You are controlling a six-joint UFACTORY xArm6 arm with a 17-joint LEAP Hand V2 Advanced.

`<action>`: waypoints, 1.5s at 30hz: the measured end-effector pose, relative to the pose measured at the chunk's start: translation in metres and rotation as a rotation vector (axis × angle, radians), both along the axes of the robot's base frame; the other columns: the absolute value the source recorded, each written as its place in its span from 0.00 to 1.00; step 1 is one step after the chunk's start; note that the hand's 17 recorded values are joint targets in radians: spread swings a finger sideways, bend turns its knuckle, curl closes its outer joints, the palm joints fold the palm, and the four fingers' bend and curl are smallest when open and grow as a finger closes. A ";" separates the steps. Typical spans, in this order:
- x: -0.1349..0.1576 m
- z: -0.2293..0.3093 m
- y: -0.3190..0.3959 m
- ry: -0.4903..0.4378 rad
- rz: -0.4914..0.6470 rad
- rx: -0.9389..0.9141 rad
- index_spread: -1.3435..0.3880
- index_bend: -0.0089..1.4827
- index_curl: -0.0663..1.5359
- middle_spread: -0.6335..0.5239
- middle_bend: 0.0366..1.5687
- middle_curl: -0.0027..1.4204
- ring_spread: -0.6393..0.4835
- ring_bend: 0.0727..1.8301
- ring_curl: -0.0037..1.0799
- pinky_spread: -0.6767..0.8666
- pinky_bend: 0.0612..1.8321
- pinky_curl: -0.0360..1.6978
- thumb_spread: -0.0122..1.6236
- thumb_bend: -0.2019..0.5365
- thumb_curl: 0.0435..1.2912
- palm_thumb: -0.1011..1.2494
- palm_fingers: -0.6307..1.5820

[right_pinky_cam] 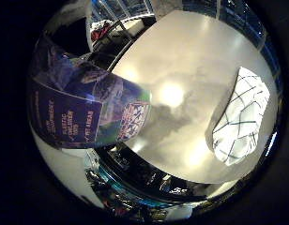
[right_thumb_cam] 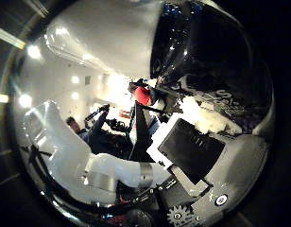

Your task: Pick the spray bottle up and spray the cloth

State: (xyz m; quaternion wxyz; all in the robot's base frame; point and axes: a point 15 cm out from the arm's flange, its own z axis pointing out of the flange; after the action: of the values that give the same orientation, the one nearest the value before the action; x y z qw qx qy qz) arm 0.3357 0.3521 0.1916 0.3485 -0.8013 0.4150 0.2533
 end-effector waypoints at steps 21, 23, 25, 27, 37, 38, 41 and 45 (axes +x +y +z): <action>0.028 -0.017 0.001 0.073 0.020 0.055 0.58 0.51 0.69 0.41 0.69 0.62 0.36 0.62 0.74 0.25 0.50 0.63 0.67 0.25 0.44 0.79 0.81; 0.034 -0.023 -0.003 0.077 0.010 0.052 0.57 0.51 0.69 0.41 0.69 0.61 0.37 0.62 0.72 0.24 0.50 0.61 0.67 0.25 0.42 0.78 0.81; 0.037 -0.029 -0.006 0.083 0.004 0.047 0.57 0.50 0.69 0.41 0.69 0.60 0.37 0.62 0.70 0.22 0.50 0.59 0.68 0.25 0.41 0.78 0.82; 0.042 -0.031 -0.008 0.081 -0.001 0.046 0.57 0.48 0.68 0.42 0.68 0.59 0.38 0.61 0.68 0.20 0.49 0.57 0.68 0.25 0.39 0.78 0.81; 0.049 -0.051 -0.018 0.079 0.041 -0.002 0.48 0.23 0.52 0.37 0.37 0.43 0.33 0.49 0.51 0.22 0.35 0.47 0.65 0.22 0.29 0.69 0.44; 0.049 -0.053 -0.022 0.078 0.051 -0.013 0.47 0.20 0.50 0.38 0.32 0.41 0.34 0.45 0.49 0.25 0.34 0.47 0.64 0.19 0.28 0.65 0.37; 0.049 -0.058 -0.034 0.071 0.077 -0.048 0.48 0.13 0.41 0.43 0.22 0.34 0.42 0.34 0.40 0.45 0.31 0.43 0.60 0.20 0.25 0.58 0.28; 0.039 -0.062 -0.041 0.090 0.131 -0.079 0.49 0.10 0.33 0.50 0.14 0.29 0.53 0.24 0.32 0.61 0.26 0.37 0.56 0.20 0.22 0.47 0.24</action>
State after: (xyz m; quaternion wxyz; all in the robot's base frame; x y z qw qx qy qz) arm 0.3748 0.3108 0.1300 0.2801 -0.8278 0.3865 0.2948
